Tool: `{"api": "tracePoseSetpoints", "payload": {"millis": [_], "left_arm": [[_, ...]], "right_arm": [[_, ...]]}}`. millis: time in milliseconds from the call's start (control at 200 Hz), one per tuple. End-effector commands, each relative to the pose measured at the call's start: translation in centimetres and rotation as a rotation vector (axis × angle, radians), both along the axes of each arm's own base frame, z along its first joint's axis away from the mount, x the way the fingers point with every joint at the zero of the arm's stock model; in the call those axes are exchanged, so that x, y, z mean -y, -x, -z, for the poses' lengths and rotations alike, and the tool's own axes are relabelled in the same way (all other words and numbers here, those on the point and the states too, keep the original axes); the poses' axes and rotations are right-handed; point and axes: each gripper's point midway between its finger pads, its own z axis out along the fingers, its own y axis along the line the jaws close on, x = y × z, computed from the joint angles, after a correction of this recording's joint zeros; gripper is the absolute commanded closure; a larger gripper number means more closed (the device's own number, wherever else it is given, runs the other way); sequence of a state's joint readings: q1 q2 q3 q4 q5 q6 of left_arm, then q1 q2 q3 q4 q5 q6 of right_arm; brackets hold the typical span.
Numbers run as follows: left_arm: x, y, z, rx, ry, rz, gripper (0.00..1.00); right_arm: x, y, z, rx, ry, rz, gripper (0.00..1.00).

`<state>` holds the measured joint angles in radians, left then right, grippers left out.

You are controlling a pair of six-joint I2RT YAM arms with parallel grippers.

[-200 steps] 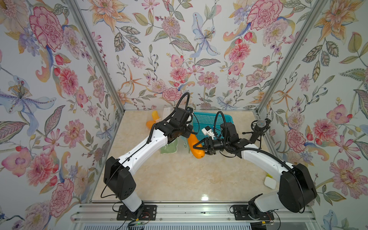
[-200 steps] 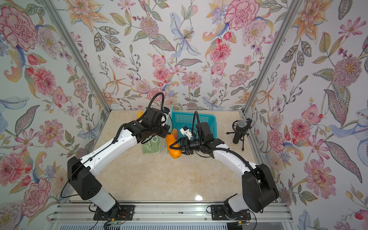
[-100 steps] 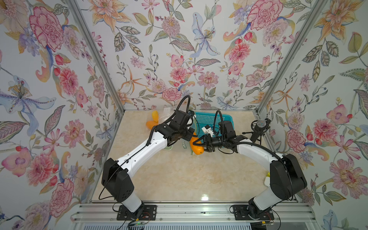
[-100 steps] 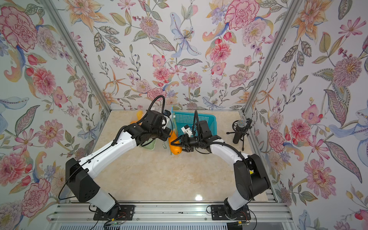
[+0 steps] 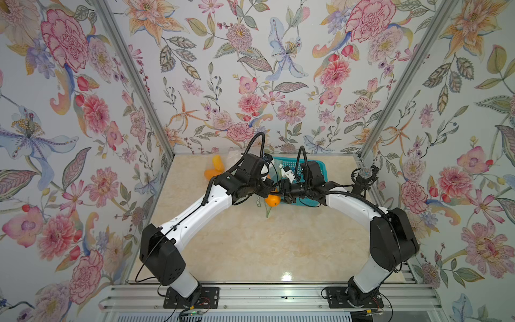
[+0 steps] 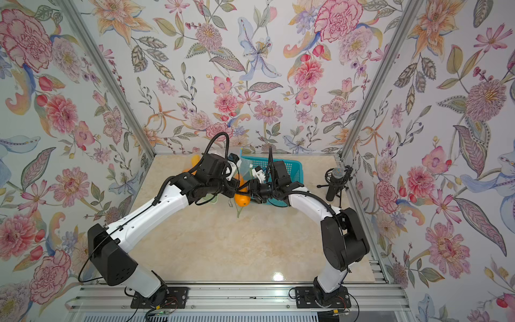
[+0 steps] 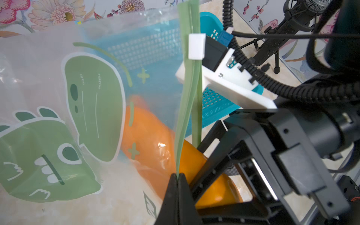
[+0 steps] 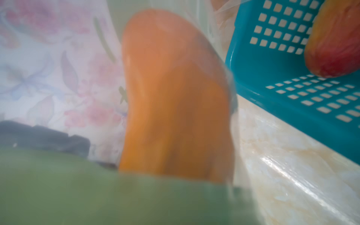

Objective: Place the mango in a zip-top bag and seal the zipper
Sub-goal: Place the mango in the zipper food storage bag, then pick up the mango from the basket.

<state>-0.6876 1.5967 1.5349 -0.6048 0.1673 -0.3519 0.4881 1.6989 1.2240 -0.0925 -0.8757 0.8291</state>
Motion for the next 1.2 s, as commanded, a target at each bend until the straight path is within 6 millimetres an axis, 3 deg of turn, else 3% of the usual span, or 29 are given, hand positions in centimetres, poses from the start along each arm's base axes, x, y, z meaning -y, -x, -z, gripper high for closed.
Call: {"api": "tracePoseSetpoints", "payload": {"millis": [0, 55, 85, 180, 400, 646, 751, 831, 901, 1096, 1196], "left_arm": [[1.0, 1.2, -2.8, -0.028, 0.102, 0.033, 1.00], [0.6, 0.9, -3.1, -0.035, 0.114, 0.014, 1.00], [-0.2, 1.2, -4.8, -0.010, 0.144, -0.002, 1.00], [-2.4, 0.5, -5.8, -0.003, 0.162, -0.075, 1.00], [-7.9, -2.0, -5.6, 0.014, 0.135, -0.253, 1.00], [-9.9, -3.4, -6.0, 0.041, 0.142, -0.328, 1.00], [-10.8, -3.5, -5.6, 0.043, 0.132, -0.355, 1.00], [-11.6, -3.5, -5.4, 0.051, 0.125, -0.377, 1.00], [-12.0, -3.5, -5.0, 0.049, 0.126, -0.390, 1.00], [-12.1, -3.6, -4.1, 0.038, 0.153, -0.400, 1.00], [-12.0, -3.8, -4.1, 0.040, 0.169, -0.401, 1.00]], "right_arm": [[0.0, -2.5, -0.4, 0.094, 0.068, 0.096, 0.51], [0.2, -3.0, -0.1, 0.122, 0.110, 0.128, 0.49], [0.3, -3.2, 0.1, 0.134, 0.133, 0.148, 0.47], [0.6, -3.8, 0.0, 0.172, 0.172, 0.174, 0.38], [0.1, -1.9, -2.6, 0.266, 0.160, 0.092, 0.21], [0.9, 0.3, -6.8, 0.383, 0.123, 0.029, 0.20], [3.0, -0.8, -8.3, 0.456, 0.164, 0.090, 0.22], [5.2, -2.6, -7.1, 0.480, 0.278, 0.169, 0.22], [6.2, -4.1, -4.6, 0.472, 0.387, 0.208, 0.23], [6.3, -8.7, 1.9, 0.440, 0.593, 0.246, 0.24], [5.4, -9.8, 4.9, 0.407, 0.633, 0.222, 0.26]]}}
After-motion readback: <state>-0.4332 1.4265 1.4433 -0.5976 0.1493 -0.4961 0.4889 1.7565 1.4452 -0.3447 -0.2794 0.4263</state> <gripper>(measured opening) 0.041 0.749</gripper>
